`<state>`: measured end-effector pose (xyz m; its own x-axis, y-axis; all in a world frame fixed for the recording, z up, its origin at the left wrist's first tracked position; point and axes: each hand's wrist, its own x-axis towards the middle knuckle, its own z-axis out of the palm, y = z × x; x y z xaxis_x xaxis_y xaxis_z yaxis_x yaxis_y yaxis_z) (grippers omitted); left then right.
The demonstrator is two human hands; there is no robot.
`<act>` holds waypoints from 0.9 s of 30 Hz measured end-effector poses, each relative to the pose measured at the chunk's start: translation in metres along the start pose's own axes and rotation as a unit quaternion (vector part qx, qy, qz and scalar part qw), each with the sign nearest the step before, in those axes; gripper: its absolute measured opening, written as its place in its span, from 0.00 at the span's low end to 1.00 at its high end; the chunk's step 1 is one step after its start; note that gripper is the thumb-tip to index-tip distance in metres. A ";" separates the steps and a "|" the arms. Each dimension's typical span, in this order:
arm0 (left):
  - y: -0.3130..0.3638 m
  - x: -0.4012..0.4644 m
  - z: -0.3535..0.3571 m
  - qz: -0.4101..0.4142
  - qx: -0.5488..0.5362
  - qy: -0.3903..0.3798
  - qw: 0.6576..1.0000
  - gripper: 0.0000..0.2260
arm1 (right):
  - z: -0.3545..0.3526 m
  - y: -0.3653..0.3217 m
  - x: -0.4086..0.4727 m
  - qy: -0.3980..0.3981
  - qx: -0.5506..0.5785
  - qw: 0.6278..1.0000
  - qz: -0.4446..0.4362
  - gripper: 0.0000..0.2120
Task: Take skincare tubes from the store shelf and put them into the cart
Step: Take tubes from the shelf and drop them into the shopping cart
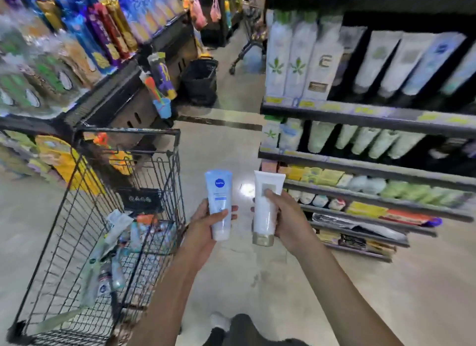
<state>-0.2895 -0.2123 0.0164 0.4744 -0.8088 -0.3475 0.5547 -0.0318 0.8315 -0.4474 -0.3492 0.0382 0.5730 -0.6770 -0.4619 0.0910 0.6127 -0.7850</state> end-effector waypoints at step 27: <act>-0.093 0.061 0.349 -0.009 0.112 -0.156 0.981 0.20 | -0.304 -0.141 -0.093 0.175 0.032 0.976 -0.127 0.18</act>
<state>-0.5508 -0.4633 0.0692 0.2140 -0.9462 -0.2427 0.3809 -0.1479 0.9127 -0.7608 -0.4966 0.0660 0.2122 -0.9012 -0.3779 0.2515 0.4240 -0.8700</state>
